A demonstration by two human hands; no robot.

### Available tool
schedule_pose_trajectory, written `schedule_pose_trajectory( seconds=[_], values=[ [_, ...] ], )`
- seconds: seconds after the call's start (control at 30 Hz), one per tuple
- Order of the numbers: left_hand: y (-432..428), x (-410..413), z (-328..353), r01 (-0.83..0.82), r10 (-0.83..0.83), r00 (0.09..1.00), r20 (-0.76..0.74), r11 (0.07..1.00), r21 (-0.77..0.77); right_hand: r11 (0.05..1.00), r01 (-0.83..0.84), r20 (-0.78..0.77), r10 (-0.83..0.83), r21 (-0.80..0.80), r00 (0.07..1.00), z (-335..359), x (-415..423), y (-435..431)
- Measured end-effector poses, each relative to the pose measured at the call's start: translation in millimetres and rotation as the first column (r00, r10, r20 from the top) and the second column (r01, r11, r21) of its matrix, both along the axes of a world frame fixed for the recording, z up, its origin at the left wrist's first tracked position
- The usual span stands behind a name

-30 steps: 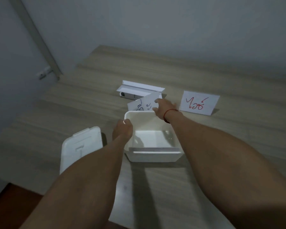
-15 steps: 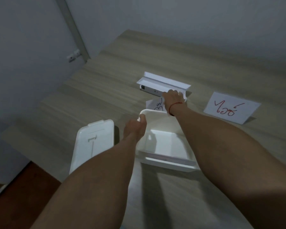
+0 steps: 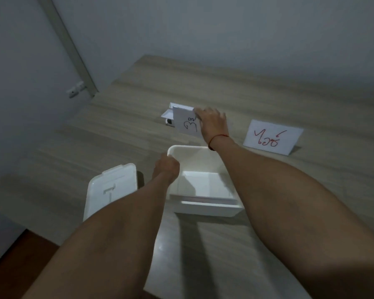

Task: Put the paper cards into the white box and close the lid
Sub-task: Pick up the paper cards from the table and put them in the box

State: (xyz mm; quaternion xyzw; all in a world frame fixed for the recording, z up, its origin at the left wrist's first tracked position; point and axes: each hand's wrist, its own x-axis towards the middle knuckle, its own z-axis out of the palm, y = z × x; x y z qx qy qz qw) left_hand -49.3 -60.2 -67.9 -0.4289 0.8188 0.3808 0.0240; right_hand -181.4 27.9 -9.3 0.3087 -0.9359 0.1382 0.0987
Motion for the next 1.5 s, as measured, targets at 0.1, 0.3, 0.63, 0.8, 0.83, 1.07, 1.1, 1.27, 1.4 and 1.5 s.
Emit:
schedule_pose_trajectory(
  seconds=[0.1, 0.3, 0.63, 0.8, 0.83, 1.07, 1.1, 1.27, 1.4, 1.5],
  values=[
    [2.0, 9.4, 0.3, 0.059, -0.058, 0.996, -0.065, 0.998, 0.019, 0.996, 0.059, -0.038, -0.061, -0.070, 0.997, 30.6, 11.1, 24.0],
    [14.3, 22.6, 1.6, 0.186, -0.182, 0.974, -0.135, 0.982, 0.015, 0.962, 0.182, 0.058, -0.174, -0.202, 0.983, 59.9, 33.4, 75.4],
    [27.8, 19.7, -0.2, 0.187, -0.173, 0.965, -0.195, 0.981, 0.058, 0.981, 0.186, 0.554, -0.129, -0.048, 0.822, 8.0, 80.1, 114.4],
    [28.3, 14.3, -1.2, 0.190, -0.175, 0.964, -0.198, 0.980, 0.057, 0.955, -0.042, 0.741, -0.198, 0.293, 0.642, -2.5, 94.9, 120.2],
    [28.7, 12.9, -1.3, 0.194, -0.181, 0.964, -0.197, 0.980, 0.049, 0.936, -0.091, 0.775, -0.224, 0.339, 0.591, -1.1, 96.9, 118.7],
    [31.3, -9.0, -3.1, 0.218, -0.213, 0.962, -0.169, 0.976, 0.011, 0.949, 0.142, 0.693, -0.304, 0.282, 0.654, 8.7, 63.1, 121.9],
    [32.2, -14.3, -3.4, 0.215, -0.211, 0.965, -0.158, 0.977, 0.009, 0.941, 0.224, 0.613, -0.335, 0.252, 0.716, 9.3, 52.3, 126.3],
    [37.7, -49.5, -2.8, 0.175, -0.174, 0.984, -0.039, 0.985, 0.008, 0.882, 0.412, 0.442, -0.472, 0.231, 0.763, 5.5, 0.4, 141.3],
    [42.4, -83.3, -4.4, 0.247, -0.251, 0.968, -0.026, 0.964, -0.103, 0.862, 0.439, 0.357, -0.506, 0.254, 0.785, -6.9, -46.3, 142.2],
    [45.8, -106.7, -5.8, 0.263, -0.269, 0.963, -0.019, 0.953, -0.150, 0.854, 0.453, 0.327, -0.517, 0.256, 0.791, -22.3, -76.0, 143.7]
  ],
)
